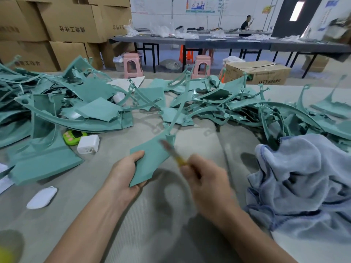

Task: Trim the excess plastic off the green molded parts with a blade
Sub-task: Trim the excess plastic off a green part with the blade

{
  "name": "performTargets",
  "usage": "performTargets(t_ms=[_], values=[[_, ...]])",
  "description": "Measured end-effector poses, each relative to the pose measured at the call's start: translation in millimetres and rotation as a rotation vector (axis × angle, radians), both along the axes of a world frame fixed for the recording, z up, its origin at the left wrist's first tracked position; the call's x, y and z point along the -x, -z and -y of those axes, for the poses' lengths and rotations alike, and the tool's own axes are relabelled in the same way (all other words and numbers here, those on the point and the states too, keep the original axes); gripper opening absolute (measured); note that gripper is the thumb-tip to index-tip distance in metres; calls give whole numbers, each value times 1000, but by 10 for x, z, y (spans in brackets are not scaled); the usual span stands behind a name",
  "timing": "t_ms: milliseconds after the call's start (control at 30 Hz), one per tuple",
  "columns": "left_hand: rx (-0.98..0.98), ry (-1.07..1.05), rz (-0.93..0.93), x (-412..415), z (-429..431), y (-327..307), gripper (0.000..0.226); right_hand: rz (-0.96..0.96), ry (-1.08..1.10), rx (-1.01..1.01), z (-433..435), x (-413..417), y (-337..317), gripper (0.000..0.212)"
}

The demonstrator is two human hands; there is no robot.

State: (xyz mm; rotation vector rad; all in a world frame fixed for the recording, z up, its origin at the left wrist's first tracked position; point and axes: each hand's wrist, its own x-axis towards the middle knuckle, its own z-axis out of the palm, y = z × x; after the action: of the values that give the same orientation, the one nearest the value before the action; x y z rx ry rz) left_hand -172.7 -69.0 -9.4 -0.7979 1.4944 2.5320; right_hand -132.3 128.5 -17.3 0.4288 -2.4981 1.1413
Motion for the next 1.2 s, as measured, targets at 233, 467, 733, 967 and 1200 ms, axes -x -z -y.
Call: performTargets(t_ms=[233,467,733,967,1200], values=[[159,18,-91,-7,14,14,17,37,279,194,-187,246,21,35],[171,107,-77,-48,51,0,17,167,-173,93,-460,228,-111,22],[174,114,-68,-43,81,4,18,209,-111,65,-477,234,-89,19],[128,34,-122,-33,40,18,15,599,-190,897,-373,242,-95,12],[253,203,-315,-101,-244,168,29,587,-193,1019,-198,273,-90,9]])
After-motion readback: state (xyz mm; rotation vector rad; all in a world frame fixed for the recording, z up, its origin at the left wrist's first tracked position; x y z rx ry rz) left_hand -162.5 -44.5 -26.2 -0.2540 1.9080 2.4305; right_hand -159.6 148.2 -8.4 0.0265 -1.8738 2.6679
